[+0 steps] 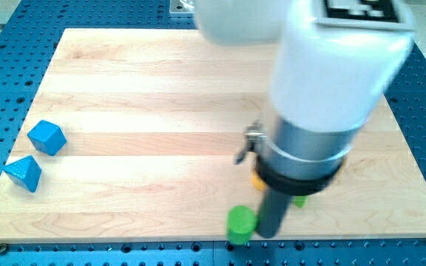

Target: Move the green star diagonally bottom left to the yellow heart

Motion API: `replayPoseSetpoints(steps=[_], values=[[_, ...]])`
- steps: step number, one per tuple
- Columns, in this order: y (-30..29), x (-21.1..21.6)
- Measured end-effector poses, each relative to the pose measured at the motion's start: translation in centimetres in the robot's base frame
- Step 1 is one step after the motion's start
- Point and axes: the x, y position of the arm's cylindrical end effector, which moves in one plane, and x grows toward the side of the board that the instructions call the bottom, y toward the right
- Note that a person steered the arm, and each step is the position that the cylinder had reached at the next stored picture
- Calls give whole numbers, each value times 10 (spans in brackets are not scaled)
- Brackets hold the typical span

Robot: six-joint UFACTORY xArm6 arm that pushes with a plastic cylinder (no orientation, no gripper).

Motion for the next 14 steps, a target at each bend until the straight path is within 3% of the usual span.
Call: replayPoseSetpoints(steps=[1,2,3,4,5,6,7,9,10,11,12,13,14], values=[[-48,0],[-33,-48],[-136,-48],[-141,0],[-128,0],[-35,0],[-5,-55],[41,0],[148,-11],[216,-51],[137,-70],[73,-27],[8,-35]])
